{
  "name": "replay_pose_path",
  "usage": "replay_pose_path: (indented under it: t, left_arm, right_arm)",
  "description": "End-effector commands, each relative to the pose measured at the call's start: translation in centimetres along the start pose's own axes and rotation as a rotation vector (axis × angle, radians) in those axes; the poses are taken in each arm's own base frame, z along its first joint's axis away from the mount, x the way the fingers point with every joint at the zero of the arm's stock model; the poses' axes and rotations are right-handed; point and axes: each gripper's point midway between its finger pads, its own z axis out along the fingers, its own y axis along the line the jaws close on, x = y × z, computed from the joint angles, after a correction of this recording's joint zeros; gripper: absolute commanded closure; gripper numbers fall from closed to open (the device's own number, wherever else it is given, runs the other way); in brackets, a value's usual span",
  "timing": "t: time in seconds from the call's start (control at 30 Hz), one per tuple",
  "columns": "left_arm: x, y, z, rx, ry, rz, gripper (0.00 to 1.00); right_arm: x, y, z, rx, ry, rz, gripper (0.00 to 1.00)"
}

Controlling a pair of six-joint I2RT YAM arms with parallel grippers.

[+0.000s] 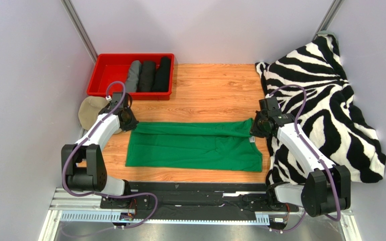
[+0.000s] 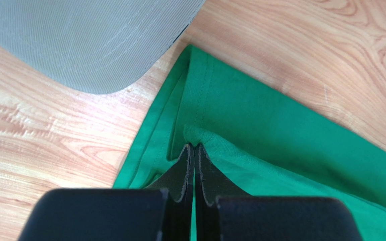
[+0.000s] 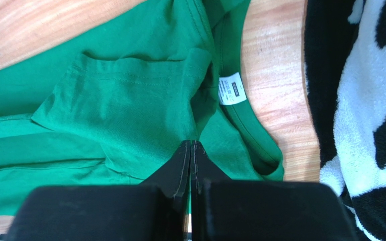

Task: Roll the t-shirts
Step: Fold the T-shirt at the center of the board.

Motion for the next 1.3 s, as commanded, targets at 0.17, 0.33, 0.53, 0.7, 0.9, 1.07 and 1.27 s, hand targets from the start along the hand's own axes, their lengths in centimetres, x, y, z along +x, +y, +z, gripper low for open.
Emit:
replay_pose_path:
  t: [0.17,0.33,0.53,0.7,0.9,1.07,1.27]
  left_arm:
    - [1.4,1.1,0.2,-0.017,-0.007,-0.043,1.00]
    - [1.8,1.1,0.6,-0.017,0.005,-0.049,1.00]
    - [0.8,1.2,-0.6,-0.020,-0.036,-0.044,1.00]
    - [0.1,1.6,-1.7,-0.035,-0.065,-0.042,1.00]
    - [1.1,1.8,-1.3,-0.032,-0.045,-0.051,1.00]
    - [2.2,2.2,-0.8,-0.038,-0.026,-0.062,1.00]
    - [2.6,1.6,-1.9,0.013,-0.037,-0.096,0.72]
  right_arm:
    - [1.9,0.2,1.1,-0.048,0.027,0.027,1.00]
    - [2.5,0.0,1.9,-0.044,0.048,0.027,1.00]
    - [1.1,0.3,0.5,-0.040,0.011,0.013,1.00]
    - [1.3,0.5,-0.4,-0.060,0.004,0.025,1.00]
    - [2.7,0.1,0.0,-0.068,0.032,0.033,1.00]
    - [4.2,-0.5,0.7,-0.063,0.058,0.035,1.00]
    - [5.8,-0.6,1.5,-0.099,0.084,0.038,0.76]
